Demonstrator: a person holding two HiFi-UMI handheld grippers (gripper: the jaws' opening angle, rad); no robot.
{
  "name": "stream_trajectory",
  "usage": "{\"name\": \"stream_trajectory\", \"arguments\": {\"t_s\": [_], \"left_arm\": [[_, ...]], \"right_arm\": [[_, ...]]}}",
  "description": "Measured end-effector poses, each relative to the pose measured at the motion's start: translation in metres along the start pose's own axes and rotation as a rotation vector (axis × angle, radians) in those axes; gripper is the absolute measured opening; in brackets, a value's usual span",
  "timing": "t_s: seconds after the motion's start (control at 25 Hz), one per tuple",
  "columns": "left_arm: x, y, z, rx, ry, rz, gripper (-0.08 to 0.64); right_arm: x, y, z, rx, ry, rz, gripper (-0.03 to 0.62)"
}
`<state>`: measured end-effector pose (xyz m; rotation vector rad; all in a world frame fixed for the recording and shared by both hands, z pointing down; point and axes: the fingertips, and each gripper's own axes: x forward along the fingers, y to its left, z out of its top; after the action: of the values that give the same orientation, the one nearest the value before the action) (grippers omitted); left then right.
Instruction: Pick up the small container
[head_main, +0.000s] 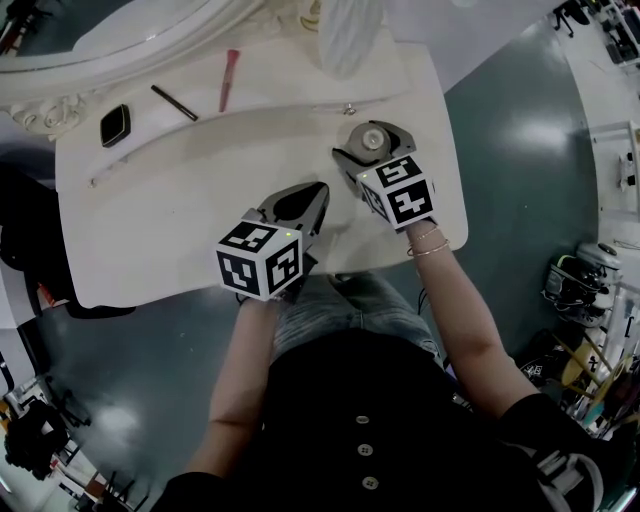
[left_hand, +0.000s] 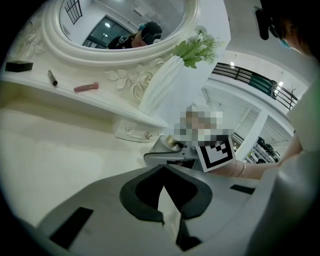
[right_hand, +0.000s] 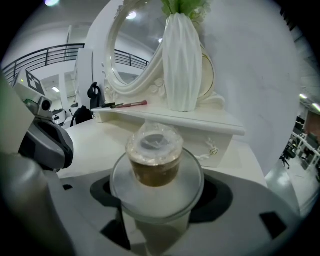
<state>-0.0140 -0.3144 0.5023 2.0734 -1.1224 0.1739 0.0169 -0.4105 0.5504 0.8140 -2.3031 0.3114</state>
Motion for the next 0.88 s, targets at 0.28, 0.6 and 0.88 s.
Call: {"name": "stream_trajectory", "arguments": {"t_s": [0.28,0.6,0.88], "left_arm": [[0.004,-0.003,0.001,0.008,0.008,0.002,0.012],[0.002,-0.007,0.006,0.021,0.009,0.019,0.012],[-0.009,-0.009,0.017,0.026,-0.031,0.038,0.012]], "right_arm": [[-0.002,0.003,-0.002,-0.019,0.021,0.037,0.341],[-0.012,0.01,-0.009,-0.001,0.022,0.096,0.341],[-0.026,0.021,-0.018,0.076,0.018,0.135,0.341]]}}
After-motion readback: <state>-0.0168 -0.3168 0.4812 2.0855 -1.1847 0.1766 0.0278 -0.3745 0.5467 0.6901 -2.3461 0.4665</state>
